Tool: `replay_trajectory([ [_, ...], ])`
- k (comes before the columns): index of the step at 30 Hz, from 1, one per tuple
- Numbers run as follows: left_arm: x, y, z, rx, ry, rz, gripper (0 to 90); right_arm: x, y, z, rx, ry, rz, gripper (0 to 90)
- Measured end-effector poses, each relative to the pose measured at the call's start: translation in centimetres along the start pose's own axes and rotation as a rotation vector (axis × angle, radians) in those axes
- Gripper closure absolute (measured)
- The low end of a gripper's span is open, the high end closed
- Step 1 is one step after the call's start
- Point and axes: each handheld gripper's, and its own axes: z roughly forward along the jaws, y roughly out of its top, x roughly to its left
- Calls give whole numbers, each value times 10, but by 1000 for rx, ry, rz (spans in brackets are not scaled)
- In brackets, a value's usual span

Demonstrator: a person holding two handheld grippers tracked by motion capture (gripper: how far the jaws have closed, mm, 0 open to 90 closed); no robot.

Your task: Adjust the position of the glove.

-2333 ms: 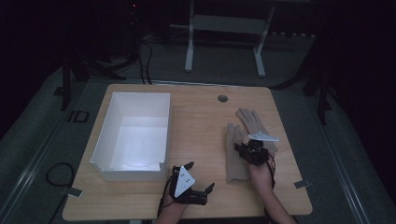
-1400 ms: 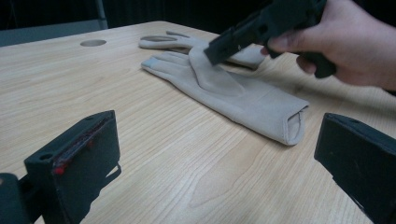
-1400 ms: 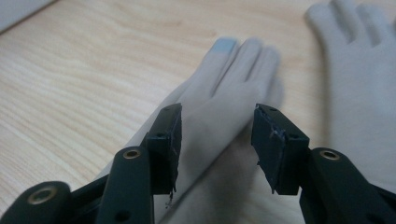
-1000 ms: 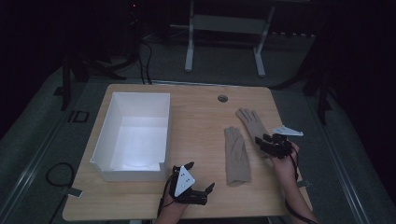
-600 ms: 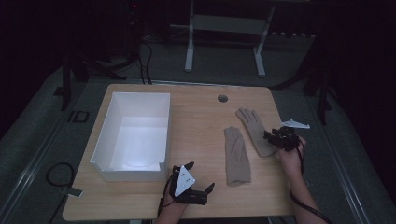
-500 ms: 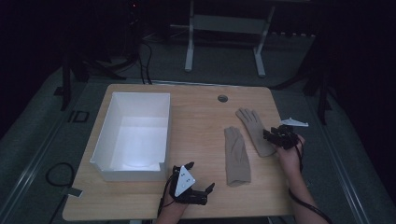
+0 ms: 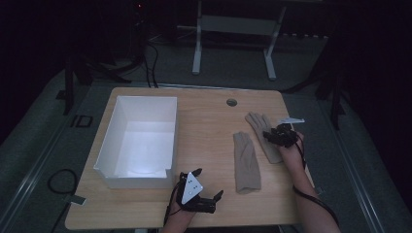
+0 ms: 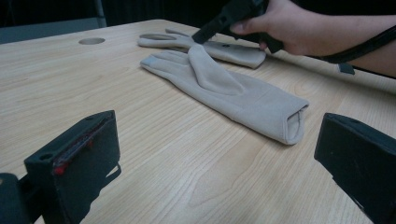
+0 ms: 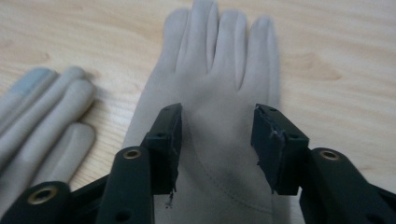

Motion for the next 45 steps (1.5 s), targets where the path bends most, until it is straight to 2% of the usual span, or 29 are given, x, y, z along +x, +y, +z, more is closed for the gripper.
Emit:
replay_trajectory([
  [2, 0, 0, 0, -2, 0, -1, 5, -3, -4, 3, -9, 26, 34, 584],
  [5, 0, 0, 0, -3, 1, 0, 5, -3, -7, 3, -24, 32, 42, 631],
  [6, 0, 0, -1, -4, 0, -1, 5, -3, -8, 2, -27, 38, 42, 725],
  [7, 0, 0, 0, -6, 1, -4, 5, 1, -7, 2, -20, 39, 62, 813],
  [8, 0, 0, 0, -6, 1, -4, 5, 1, -7, 2, -20, 39, 62, 813],
  [9, 0, 0, 0, -6, 2, -5, 5, 6, -5, 1, -5, 7, 85, 840],
  [10, 0, 0, 0, -6, 2, -5, 5, 6, -5, 1, -5, 7, 85, 840],
  [11, 0, 0, 0, -6, 1, -6, 5, 11, -2, -2, 1, -15, 91, 854],
  [14, 1, 0, 0, -4, 1, -5, 5, 13, -1, -7, -15, -13, 97, 858],
  [15, 0, 0, 0, -4, 1, -5, 5, 14, 1, -15, -30, -5, 106, 860],
  [16, 0, 0, 0, -4, 1, -5, 5, 14, 1, -15, -30, -5, 106, 860],
  [17, 0, 0, 0, -3, 2, -4, 5, 14, 2, -25, -46, -7, 99, 863],
  [18, 0, 0, 0, -3, 2, -4, 5, 14, 2, -25, -46, -7, 99, 863],
  [19, 0, 0, 0, -1, 3, -2, 5, 15, 3, -36, -71, -5, 94, 863],
  [20, 0, 0, 0, -1, 3, -2, 5, 15, 3, -36, -71, -5, 94, 863],
  [22, 0, 0, 0, 0, 3, -4, 5, 15, 2, -46, -92, -7, 107, 863],
  [23, 0, 0, 0, 0, 4, -5, 5, 14, 1, -56, -105, -6, 132, 863],
  [24, 0, 0, 0, 0, 4, -5, 5, 14, 1, -56, -105, -6, 132, 863],
  [25, 0, 0, 0, 1, 6, -5, 5, 14, 0, -67, -121, -19, 149, 863],
  [26, 0, 0, 0, 1, 6, -5, 5, 14, 0, -67, -121, -19, 149, 863],
  [27, 0, 0, 0, 0, 7, -4, 5, 16, -1, -78, -138, -34, 172, 863],
  [29, 0, 0, 0, 0, 7, -3, 5, 18, -1, -84, -140, -46, 175, 863],
  [32, 0, 0, 0, 0, 7, -1, 5, 25, -2, -100, -151, -99, 170, 863],
  [35, 0, 0, 0, -1, 7, 1, 5, 29, -6, -112, -154, -121, 202, 863],
  [37, 0, 0, 0, -1, 7, 1, 5, 31, -12, -118, -159, -123, 232, 863],
  [38, 0, 0, 0, -1, 6, 2, 5, 34, -17, -120, -146, -143, 247, 863],
  [42, -1, 0, 0, 0, 4, 6, 5, 39, -27, -119, -132, -167, 255, 863],
  [43, -1, 0, 0, 0, 4, 6, 5, 41, -34, -117, -125, -185, 257, 862],
  [45, -1, 0, 0, 0, 3, 7, 5, 42, -37, -115, -117, -188, 257, 862],
])
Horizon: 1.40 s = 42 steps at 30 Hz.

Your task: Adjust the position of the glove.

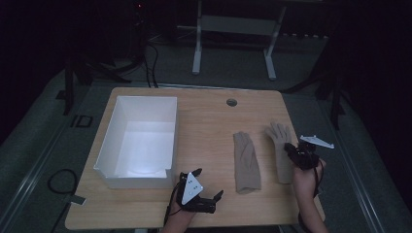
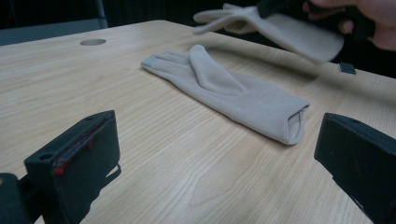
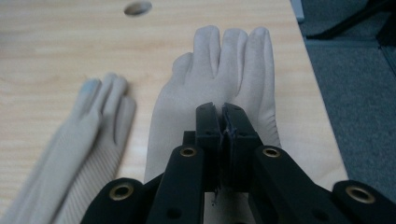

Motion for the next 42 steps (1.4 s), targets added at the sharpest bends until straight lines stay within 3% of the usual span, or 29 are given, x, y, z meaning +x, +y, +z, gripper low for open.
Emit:
replay_trajectory([
  [11, 0, 0, 0, 0, -5, 3, 5, -7, -37, 30, 92, -12, -8, 853],
  [17, 0, 0, 1, 2, -7, 5, 5, -12, -40, 33, 96, 13, 30, 847],
  [21, -1, 0, 1, 2, -10, 10, 5, -10, -40, 32, 94, 6, 3, 819],
  [25, -1, 0, 1, 2, -11, 8, 5, -16, -32, 26, 74, 71, -15, 735],
  [27, -1, 0, 1, 2, -11, 9, 5, -23, -25, 20, 63, 147, -49, 691],
  [34, -1, 0, 1, 2, -9, 8, 5, -33, -17, 15, 61, 216, -264, 568],
  [39, -1, 0, 1, 3, -10, 5, 5, -37, -20, 22, 72, 237, -309, 533],
  [42, -1, 0, 1, 5, -11, 9, 5, -39, -24, 29, 95, 237, -304, 559],
])
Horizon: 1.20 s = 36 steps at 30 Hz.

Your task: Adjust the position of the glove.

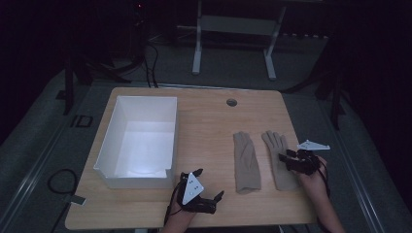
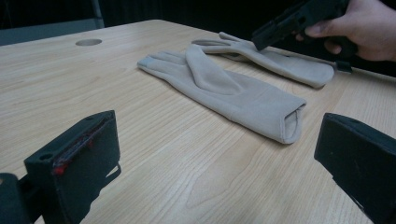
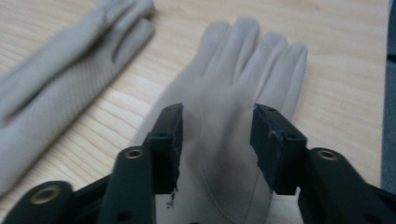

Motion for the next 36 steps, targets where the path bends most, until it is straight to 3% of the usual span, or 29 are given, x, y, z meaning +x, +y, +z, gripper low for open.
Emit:
replay_trajectory([
  [5, 0, 0, 0, 0, -2, 0, 5, -2, -11, 12, 18, 5, 40, 584],
  [7, 0, 0, 0, -1, -4, 0, 5, 0, -12, 12, 15, -5, 25, 611],
  [10, 0, 0, 0, -1, -4, 1, 5, 3, -12, 12, 15, 1, 7, 734],
  [12, 0, 0, 0, 0, -3, 1, 5, 6, -12, 13, 12, -2, 13, 762],
  [20, 0, 0, 0, 0, 0, -3, 5, 8, -9, 11, 16, -11, 89, 838],
  [29, 0, 0, 0, -1, 1, -5, 5, 16, 17, -22, -94, -66, 168, 840],
  [36, 0, 0, 0, -2, 2, -7, 5, 31, 40, -43, -162, -86, 175, 839],
])
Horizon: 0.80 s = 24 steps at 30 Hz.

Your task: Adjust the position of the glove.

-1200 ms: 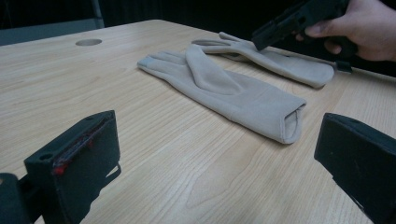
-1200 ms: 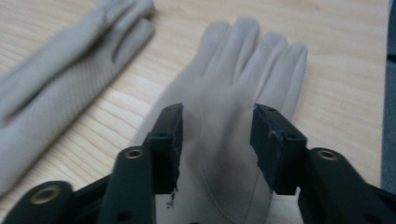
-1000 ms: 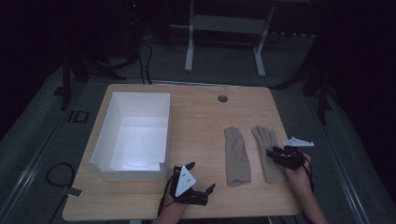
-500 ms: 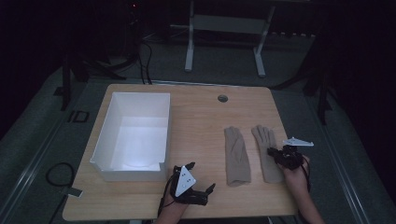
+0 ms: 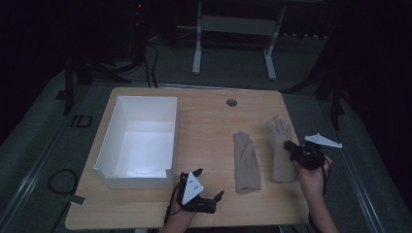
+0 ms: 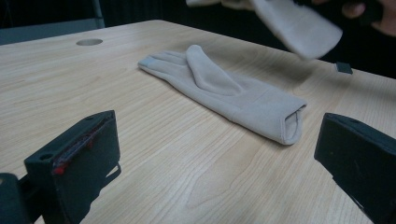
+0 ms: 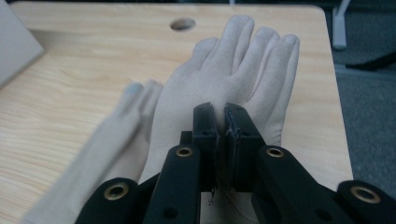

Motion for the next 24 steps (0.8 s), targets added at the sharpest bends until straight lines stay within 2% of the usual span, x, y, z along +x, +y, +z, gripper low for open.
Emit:
replay_trajectory([
  [6, 0, 0, 0, -2, 2, 1, 5, 25, 23, -15, -57, 11, -23, 839],
  [8, 0, 0, 0, -1, 1, 3, 5, 29, 26, -15, -63, 14, -22, 839],
  [9, 0, 0, 0, -1, 1, 4, 5, 38, 31, -16, -68, 24, -29, 839],
  [12, 0, 0, 0, 0, 1, 6, 5, 52, 35, -15, -81, 46, -36, 839],
  [14, 0, 0, 0, 0, 0, 6, 5, 65, 36, -11, -84, 73, -33, 839],
  [15, 0, 0, 0, -1, -1, 6, 5, 65, 36, -11, -84, 73, -33, 839],
  [18, 0, 0, 0, -1, -2, 7, 5, 77, 33, -4, -77, 88, -31, 839],
  [22, 0, 0, 0, -2, -3, 8, 5, 90, 26, 7, -47, 95, -18, 839],
  [24, -1, 0, 0, -1, -4, 9, 5, 96, 19, 13, -34, 80, -20, 838],
])
